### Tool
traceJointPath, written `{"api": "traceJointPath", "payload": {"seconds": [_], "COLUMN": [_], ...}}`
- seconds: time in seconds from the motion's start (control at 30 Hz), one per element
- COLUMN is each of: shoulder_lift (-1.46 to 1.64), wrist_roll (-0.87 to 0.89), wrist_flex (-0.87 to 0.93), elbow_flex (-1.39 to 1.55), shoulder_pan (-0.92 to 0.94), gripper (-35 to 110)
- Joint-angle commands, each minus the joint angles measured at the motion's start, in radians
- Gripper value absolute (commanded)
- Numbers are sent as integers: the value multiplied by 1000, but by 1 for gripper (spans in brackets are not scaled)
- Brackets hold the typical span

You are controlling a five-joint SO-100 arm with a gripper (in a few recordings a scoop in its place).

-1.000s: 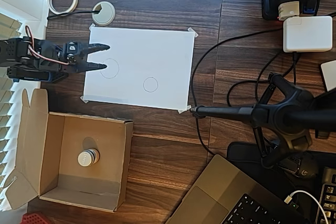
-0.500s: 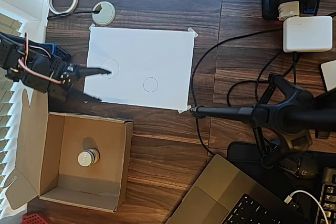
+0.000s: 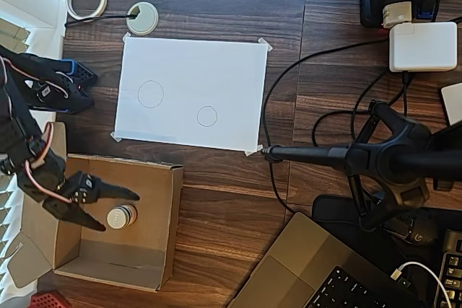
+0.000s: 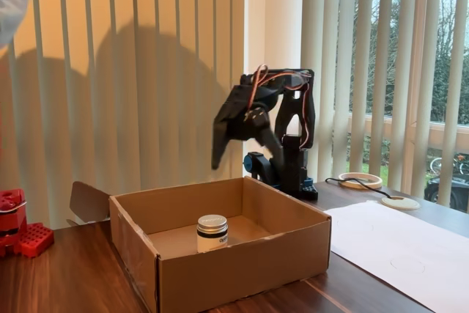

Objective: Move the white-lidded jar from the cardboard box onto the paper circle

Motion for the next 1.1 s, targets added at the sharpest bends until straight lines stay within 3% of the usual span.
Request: {"api": "traceJointPath", "payload": {"seconds": [0.0, 0.43, 1.07], "shoulder_lift": [-95, -419, -474], "wrist_roll": [-87, -261, -360], "wrist_flex": [-5, 51, 143], "elbow_flex": [-190, -423, -345], "shoulder_pan": [52, 121, 118], "gripper": [68, 69, 64]}}
